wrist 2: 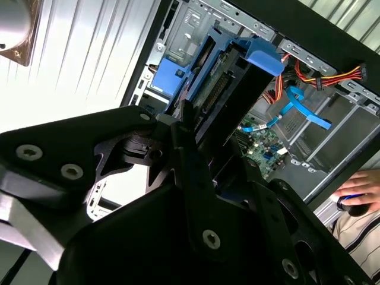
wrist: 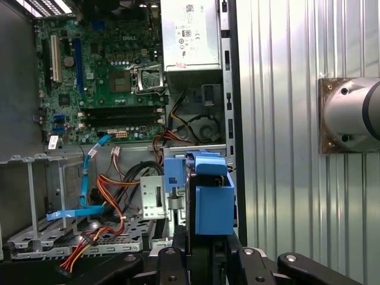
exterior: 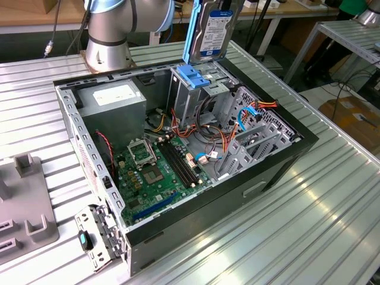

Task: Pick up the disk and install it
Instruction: 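Pick up the disk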

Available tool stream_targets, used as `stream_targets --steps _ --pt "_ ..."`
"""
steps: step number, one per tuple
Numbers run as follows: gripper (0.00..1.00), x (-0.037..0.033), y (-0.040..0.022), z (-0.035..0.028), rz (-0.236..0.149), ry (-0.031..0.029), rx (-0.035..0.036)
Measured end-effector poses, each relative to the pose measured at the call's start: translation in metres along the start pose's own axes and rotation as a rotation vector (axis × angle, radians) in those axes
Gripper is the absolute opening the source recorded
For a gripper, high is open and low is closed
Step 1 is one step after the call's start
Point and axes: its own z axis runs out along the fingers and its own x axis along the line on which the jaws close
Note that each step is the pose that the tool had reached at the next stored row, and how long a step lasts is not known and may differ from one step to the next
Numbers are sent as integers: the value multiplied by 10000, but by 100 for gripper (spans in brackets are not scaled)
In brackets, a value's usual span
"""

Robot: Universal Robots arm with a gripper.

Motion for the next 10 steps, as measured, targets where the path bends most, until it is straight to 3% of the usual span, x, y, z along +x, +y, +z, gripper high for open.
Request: stream_targets --steps 4,6,10 --pt "35 17 -1 -1 0 1 0" --pt "35 110 -5 -3 0 0 0" --pt "35 218 -10 -5 0 1 0"
